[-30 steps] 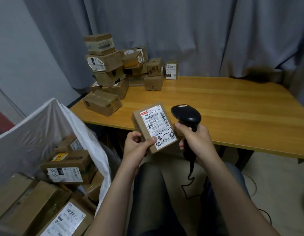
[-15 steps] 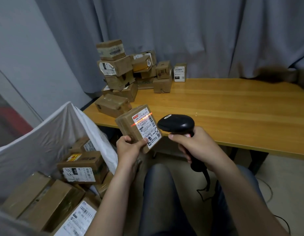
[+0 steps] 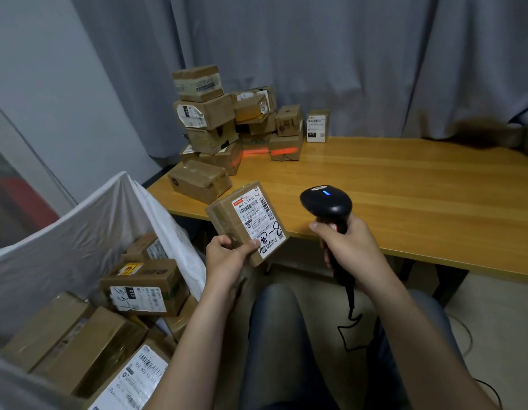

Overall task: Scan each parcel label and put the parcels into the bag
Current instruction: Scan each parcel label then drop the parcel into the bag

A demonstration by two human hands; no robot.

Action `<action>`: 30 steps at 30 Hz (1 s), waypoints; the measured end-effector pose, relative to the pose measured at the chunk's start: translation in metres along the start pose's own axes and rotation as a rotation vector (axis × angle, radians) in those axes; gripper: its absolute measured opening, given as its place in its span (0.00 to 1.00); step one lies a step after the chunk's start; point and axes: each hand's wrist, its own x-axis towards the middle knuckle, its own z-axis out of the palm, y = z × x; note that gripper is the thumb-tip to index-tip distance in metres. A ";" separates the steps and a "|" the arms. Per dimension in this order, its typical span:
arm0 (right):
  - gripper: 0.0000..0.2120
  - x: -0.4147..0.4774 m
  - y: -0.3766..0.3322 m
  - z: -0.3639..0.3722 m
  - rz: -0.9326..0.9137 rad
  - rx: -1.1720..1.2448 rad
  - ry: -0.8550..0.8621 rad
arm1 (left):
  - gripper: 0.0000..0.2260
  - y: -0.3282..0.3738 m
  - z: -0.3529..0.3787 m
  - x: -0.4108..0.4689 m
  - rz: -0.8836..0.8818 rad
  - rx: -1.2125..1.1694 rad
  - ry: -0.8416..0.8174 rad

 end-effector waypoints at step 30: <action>0.08 0.072 -0.024 0.120 0.046 -0.130 -0.342 | 0.17 0.032 -0.217 0.052 0.324 0.965 0.714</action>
